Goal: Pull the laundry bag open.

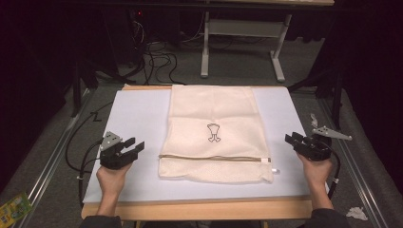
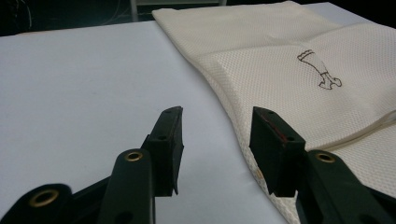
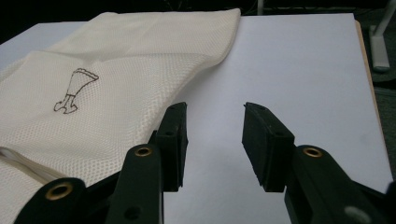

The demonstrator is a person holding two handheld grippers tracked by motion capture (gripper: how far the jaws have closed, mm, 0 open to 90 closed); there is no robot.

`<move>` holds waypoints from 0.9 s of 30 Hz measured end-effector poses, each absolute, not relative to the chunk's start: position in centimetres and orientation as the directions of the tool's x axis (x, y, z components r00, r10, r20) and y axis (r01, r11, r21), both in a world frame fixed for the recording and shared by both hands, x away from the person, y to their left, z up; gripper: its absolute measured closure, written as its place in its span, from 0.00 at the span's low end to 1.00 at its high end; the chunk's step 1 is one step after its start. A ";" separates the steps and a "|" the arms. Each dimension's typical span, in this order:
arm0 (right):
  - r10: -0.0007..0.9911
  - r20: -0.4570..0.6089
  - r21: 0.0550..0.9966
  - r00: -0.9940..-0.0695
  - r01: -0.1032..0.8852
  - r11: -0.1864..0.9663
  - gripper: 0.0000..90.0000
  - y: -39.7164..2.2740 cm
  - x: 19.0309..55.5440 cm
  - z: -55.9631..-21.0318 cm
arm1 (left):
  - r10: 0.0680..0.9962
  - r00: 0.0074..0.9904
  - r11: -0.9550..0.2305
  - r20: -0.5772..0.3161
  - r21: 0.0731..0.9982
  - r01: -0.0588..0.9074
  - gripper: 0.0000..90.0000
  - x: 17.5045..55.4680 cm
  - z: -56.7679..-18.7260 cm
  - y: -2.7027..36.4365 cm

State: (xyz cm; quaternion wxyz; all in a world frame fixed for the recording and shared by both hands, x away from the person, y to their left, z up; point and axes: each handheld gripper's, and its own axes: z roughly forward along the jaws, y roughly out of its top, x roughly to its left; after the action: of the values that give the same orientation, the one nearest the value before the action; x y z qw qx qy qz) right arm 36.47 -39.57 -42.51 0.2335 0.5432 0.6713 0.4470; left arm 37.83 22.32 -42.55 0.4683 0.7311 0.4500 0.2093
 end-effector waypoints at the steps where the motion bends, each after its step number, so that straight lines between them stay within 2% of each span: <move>1: 0.939 0.174 0.853 -0.297 0.521 0.007 0.68 -39.7 36.5 -42.6 | 0.856 0.504 -0.153 -0.117 0.873 0.463 0.61 37.9 -42.6 22.4; 27: 0.956 0.180 0.819 -0.232 0.574 -0.015 0.67 -40.6 37.3 -44.9 | 0.900 0.416 -0.119 -0.126 0.849 0.515 0.59 40.0 -44.9 23.3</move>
State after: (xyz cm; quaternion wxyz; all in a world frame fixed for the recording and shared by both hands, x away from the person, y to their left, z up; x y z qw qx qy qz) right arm 37.29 -40.63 -44.88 0.2279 0.5764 0.6636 0.4189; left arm 40.03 23.27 -44.88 0.4426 0.7157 0.4946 0.2175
